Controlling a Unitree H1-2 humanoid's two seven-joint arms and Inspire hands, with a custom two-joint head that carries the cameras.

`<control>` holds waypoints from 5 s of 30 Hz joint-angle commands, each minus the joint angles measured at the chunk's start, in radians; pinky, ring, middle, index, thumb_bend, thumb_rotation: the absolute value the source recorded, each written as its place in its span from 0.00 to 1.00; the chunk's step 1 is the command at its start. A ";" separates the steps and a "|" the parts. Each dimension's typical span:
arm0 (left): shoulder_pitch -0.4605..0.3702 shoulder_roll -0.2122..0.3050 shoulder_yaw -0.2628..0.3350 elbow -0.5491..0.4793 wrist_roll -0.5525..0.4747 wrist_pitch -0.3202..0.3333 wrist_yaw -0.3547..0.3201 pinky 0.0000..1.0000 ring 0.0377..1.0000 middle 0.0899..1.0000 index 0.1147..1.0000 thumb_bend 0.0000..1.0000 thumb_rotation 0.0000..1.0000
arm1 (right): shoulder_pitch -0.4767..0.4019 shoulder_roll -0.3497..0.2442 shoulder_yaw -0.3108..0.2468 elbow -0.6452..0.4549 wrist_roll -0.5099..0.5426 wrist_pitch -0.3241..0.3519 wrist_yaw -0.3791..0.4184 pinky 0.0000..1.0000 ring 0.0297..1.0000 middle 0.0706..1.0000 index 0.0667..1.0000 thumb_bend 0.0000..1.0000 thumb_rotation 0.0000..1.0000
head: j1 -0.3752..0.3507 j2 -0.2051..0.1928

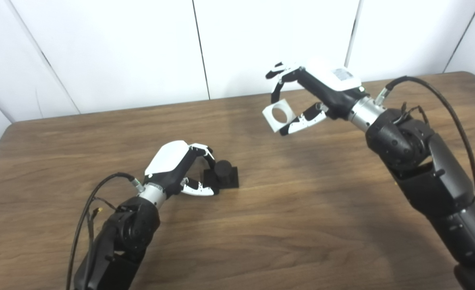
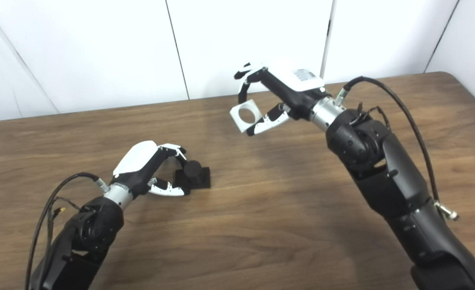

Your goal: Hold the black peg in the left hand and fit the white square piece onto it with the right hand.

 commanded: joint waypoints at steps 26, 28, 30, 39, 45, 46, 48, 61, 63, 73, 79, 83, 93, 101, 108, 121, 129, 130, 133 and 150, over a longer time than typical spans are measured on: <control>-0.011 -0.013 -0.023 0.012 0.031 0.022 -0.008 0.78 0.82 0.80 0.42 0.52 0.08 | -0.023 0.136 0.060 -0.102 -0.007 0.026 0.126 0.96 0.89 0.79 0.44 0.52 0.14 | 0.050 0.015; -0.010 -0.015 -0.022 0.013 0.027 0.021 -0.005 0.78 0.82 0.79 0.42 0.52 0.08 | -0.028 0.145 0.066 -0.080 -0.011 0.022 0.123 0.97 0.89 0.79 0.44 0.52 0.14 | 0.051 0.016; -0.009 -0.017 -0.022 0.010 0.027 0.023 -0.006 0.77 0.81 0.79 0.42 0.52 0.08 | -0.030 0.152 0.071 -0.059 -0.017 0.014 0.116 0.97 0.89 0.78 0.44 0.52 0.14 | 0.055 0.015; -0.010 -0.017 -0.023 0.005 0.033 0.030 -0.007 0.77 0.81 0.79 0.42 0.52 0.08 | -0.036 0.171 0.086 0.028 -0.039 -0.024 0.093 0.97 0.88 0.78 0.44 0.52 0.14 | 0.063 0.019; -0.011 -0.019 -0.023 0.001 0.030 0.028 -0.006 0.77 0.82 0.79 0.42 0.52 0.08 | -0.042 0.180 0.098 0.067 -0.053 -0.027 0.090 0.98 0.88 0.78 0.44 0.52 0.14 | 0.067 0.020; -0.011 -0.019 -0.022 0.001 0.030 0.030 -0.007 0.78 0.82 0.79 0.42 0.52 0.08 | -0.044 0.182 0.100 0.073 -0.056 -0.025 0.090 0.98 0.88 0.78 0.44 0.52 0.14 | 0.069 0.022; -0.012 -0.020 -0.023 0.001 0.031 0.033 -0.008 0.78 0.82 0.79 0.42 0.52 0.08 | -0.046 0.185 0.102 0.080 -0.062 -0.022 0.090 0.98 0.88 0.78 0.44 0.52 0.14 | 0.070 0.021; -0.019 -0.015 -0.030 0.002 0.037 0.041 -0.011 0.78 0.82 0.80 0.42 0.52 0.08 | -0.058 0.203 0.108 0.121 -0.063 -0.030 0.068 0.96 0.88 0.78 0.44 0.52 0.14 | 0.077 0.023; -0.019 -0.017 -0.031 0.001 0.036 0.045 -0.013 0.78 0.82 0.80 0.42 0.52 0.08 | -0.059 0.207 0.110 0.121 -0.064 -0.031 0.067 0.96 0.88 0.78 0.44 0.52 0.14 | 0.079 0.023; -0.013 -0.018 -0.032 -0.013 0.036 0.052 -0.015 0.78 0.82 0.80 0.42 0.52 0.08 | -0.057 0.217 0.119 0.132 -0.068 -0.043 0.063 0.93 0.87 0.78 0.44 0.52 0.14 | 0.088 0.030; -0.013 -0.016 -0.032 -0.015 0.036 0.053 -0.017 0.78 0.82 0.79 0.42 0.52 0.08 | -0.050 0.224 0.128 0.143 -0.072 -0.043 0.062 0.92 0.87 0.78 0.44 0.52 0.14 | 0.090 0.032; -0.013 -0.016 -0.032 -0.018 0.039 0.059 -0.021 0.79 0.82 0.80 0.42 0.52 0.08 | -0.043 0.225 0.130 0.142 -0.077 -0.041 0.059 0.92 0.87 0.78 0.44 0.52 0.14 | 0.089 0.033; -0.010 -0.010 -0.032 -0.024 0.037 0.058 -0.021 0.79 0.82 0.80 0.42 0.52 0.08 | -0.035 0.220 0.131 0.153 -0.077 -0.042 0.054 0.94 0.87 0.78 0.44 0.52 0.14 | 0.091 0.036; -0.005 -0.010 -0.027 -0.032 0.030 0.059 -0.021 0.77 0.82 0.79 0.42 0.52 0.08 | -0.037 0.215 0.130 0.164 -0.082 -0.033 0.054 0.94 0.88 0.78 0.44 0.52 0.14 | 0.092 0.040; -0.003 -0.010 -0.026 -0.028 0.029 0.055 -0.018 0.77 0.81 0.79 0.42 0.52 0.08 | -0.044 0.207 0.124 0.184 -0.077 -0.046 0.039 0.94 0.87 0.78 0.44 0.52 0.14 | 0.092 0.043; -0.004 -0.012 -0.027 -0.035 0.030 0.061 -0.021 0.78 0.81 0.79 0.42 0.52 0.08 | -0.032 0.207 0.133 0.250 -0.079 -0.046 0.016 0.92 0.87 0.78 0.44 0.52 0.14 | 0.095 0.047; -0.005 -0.017 -0.030 -0.040 0.030 0.070 -0.020 0.77 0.81 0.79 0.42 0.52 0.08 | -0.030 0.213 0.143 0.294 -0.084 -0.063 -0.012 0.89 0.86 0.78 0.44 0.52 0.14 | 0.096 0.050; -0.005 -0.018 -0.029 -0.041 0.028 0.070 -0.019 0.78 0.81 0.79 0.42 0.52 0.08 | -0.029 0.215 0.144 0.299 -0.082 -0.064 -0.014 0.89 0.86 0.78 0.44 0.52 0.14 | 0.096 0.050; -0.003 -0.018 -0.028 -0.047 0.028 0.077 -0.023 0.78 0.81 0.79 0.42 0.52 0.08 | -0.026 0.221 0.151 0.310 -0.077 -0.068 -0.020 0.89 0.86 0.78 0.44 0.52 0.14 | 0.098 0.052; -0.002 -0.020 -0.028 -0.040 0.027 0.076 -0.021 0.77 0.81 0.79 0.42 0.52 0.08 | -0.033 0.231 0.175 0.328 -0.101 -0.063 -0.025 0.90 0.86 0.77 0.45 0.52 0.14 | 0.096 0.053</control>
